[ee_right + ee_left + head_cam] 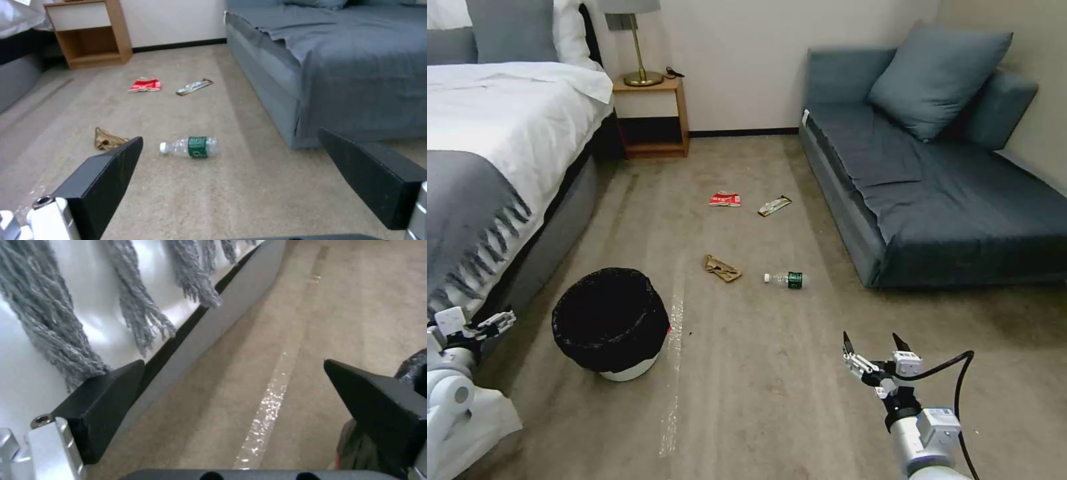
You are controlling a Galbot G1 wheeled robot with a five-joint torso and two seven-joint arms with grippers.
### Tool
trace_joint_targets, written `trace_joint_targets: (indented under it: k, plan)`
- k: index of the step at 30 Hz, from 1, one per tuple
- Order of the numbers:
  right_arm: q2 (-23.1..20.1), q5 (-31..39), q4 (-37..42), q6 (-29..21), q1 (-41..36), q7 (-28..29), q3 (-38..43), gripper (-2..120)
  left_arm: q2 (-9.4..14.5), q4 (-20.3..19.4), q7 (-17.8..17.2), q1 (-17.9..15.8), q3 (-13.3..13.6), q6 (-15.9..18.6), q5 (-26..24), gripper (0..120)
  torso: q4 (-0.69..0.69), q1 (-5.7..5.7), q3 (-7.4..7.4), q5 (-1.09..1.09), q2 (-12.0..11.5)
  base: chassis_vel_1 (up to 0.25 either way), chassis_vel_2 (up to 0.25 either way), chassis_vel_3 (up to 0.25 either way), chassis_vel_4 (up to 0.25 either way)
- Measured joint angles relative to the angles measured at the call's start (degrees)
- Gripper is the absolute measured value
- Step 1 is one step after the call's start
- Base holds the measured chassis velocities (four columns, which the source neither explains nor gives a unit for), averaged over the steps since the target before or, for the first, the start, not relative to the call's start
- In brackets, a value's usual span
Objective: Pick up the trash bin, then pick up the garbage on the floor and place it into the trash bin.
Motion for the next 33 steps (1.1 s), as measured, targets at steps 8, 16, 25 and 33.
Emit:
trace_joint_targets:
  k: [8,16,25,33]
  plan:
    - [-0.2,-0.2,-0.4,-0.1,0.9,0.4,-0.1,100,-0.5,-11.3,7.7,2.2,2.5,-1.2,4.3,100,-0.04,0.00,-0.01,0.01,0.0,0.000,0.000,0.000,0.000]
    - [-0.3,-0.2,-0.3,-0.1,0.8,0.6,0.0,100,-0.3,-13.6,8.0,2.1,3.4,-0.7,5.1,100,0.00,0.00,-0.01,-0.01,0.0,0.000,0.000,0.000,0.000]
    - [-0.2,-0.7,0.1,-0.1,0.1,0.9,0.0,100,-0.5,-10.7,7.5,2.3,2.6,-0.9,6.0,100,0.00,0.00,-0.01,0.00,0.0,0.000,0.000,0.000,0.000]
    - [0.0,-1.2,0.3,0.2,-0.9,1.0,0.2,100,-1.8,-6.2,6.5,0.1,5.4,-0.2,5.6,100,-0.01,0.00,-0.01,0.00,0.0,0.000,0.000,0.000,0.000]
